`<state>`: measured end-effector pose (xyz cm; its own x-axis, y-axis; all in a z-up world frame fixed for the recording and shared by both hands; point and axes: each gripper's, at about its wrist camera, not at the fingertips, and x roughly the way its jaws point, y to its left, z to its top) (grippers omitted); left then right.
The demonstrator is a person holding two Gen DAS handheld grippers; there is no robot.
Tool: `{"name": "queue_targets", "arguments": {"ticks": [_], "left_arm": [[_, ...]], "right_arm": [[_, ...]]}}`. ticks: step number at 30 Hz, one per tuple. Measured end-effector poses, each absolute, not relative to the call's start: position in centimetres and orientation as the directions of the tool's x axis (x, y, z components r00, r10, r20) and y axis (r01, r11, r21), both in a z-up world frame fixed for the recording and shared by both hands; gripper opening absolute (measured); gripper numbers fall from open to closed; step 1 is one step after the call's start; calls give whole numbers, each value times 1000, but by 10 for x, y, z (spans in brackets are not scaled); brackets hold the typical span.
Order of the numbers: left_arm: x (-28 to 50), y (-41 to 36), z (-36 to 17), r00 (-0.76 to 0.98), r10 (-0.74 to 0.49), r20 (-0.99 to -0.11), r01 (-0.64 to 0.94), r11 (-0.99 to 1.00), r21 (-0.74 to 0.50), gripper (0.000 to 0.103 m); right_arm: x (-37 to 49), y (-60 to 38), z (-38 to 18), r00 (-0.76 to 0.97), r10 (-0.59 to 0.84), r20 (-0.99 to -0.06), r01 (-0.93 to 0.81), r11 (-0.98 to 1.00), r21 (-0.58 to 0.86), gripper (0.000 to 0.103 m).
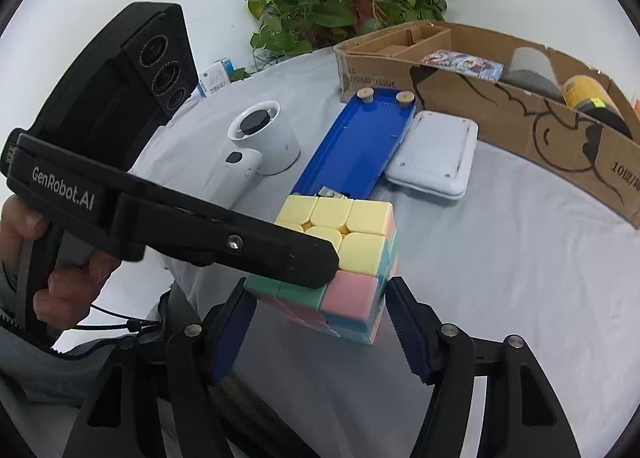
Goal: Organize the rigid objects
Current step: 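Carry the Rubik's cube and lower it onto the game box in the tray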
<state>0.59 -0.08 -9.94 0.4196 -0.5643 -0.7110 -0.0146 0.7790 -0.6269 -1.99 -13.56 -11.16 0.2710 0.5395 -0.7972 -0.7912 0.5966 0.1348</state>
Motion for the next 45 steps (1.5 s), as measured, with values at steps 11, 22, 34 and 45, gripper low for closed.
{"name": "queue_targets", "arguments": {"ticks": [11,22,34,45], "left_arm": [[62,14,0,567,-516,-642,125,825,-551,54],[185,54,19,563,-485,-669,133,852,-506,53],[226,92,-54,468,-480,-742,27,847,-531,42],[201,84,-46,443,-408,-798,8,892,-452,40]], "right_arm": [[-3,-115,-19,491,594,-637,-769,639,2,59],[117,-76,17,553,609,-569,-724,689,34,58],[193,-35,-66,441,557,-703,-675,723,150,57],[199,-22,-74,294,611,-735,-697,663,272,66]]}}
